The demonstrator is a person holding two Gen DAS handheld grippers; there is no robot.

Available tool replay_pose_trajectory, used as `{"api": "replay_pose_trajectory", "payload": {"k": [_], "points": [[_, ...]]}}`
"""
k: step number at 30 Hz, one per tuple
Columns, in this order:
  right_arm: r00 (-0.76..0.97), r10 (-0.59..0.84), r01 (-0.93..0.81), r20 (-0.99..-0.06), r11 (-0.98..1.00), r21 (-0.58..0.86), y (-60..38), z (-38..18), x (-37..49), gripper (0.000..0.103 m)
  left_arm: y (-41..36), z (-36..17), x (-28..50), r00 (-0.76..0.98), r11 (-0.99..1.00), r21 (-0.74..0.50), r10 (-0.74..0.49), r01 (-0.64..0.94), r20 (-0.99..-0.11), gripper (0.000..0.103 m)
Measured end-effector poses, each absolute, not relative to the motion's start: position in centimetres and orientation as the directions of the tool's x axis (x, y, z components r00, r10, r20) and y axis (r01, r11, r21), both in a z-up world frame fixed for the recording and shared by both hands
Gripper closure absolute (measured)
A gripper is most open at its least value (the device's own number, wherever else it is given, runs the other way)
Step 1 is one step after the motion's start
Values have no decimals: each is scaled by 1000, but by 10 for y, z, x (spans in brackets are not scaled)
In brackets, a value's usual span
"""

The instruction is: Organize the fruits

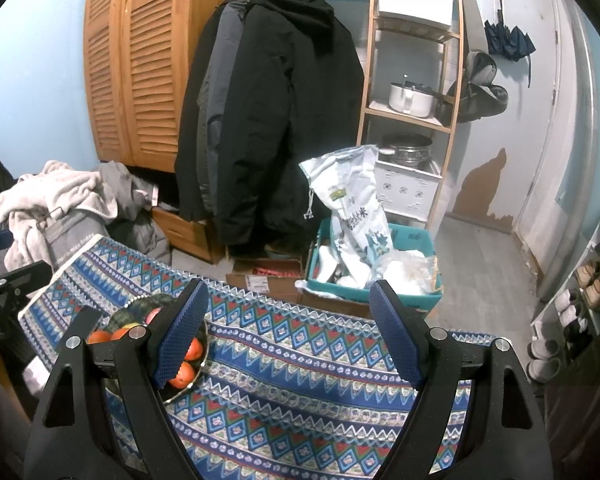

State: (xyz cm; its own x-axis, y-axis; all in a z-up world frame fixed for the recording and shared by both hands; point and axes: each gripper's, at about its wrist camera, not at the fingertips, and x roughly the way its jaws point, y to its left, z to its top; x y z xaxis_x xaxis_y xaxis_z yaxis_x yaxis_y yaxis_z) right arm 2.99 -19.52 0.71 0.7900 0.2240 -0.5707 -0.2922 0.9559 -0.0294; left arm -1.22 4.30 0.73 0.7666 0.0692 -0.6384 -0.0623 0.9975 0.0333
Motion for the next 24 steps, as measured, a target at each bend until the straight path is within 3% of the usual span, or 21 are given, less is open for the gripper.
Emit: {"api": "replay_pose_trajectory", "payload": {"k": [24], "points": [[789,223,-292,-572,956,-30,-199,7,30,21,37,11,-12,773,998,38,68,-56,-630,1]]}}
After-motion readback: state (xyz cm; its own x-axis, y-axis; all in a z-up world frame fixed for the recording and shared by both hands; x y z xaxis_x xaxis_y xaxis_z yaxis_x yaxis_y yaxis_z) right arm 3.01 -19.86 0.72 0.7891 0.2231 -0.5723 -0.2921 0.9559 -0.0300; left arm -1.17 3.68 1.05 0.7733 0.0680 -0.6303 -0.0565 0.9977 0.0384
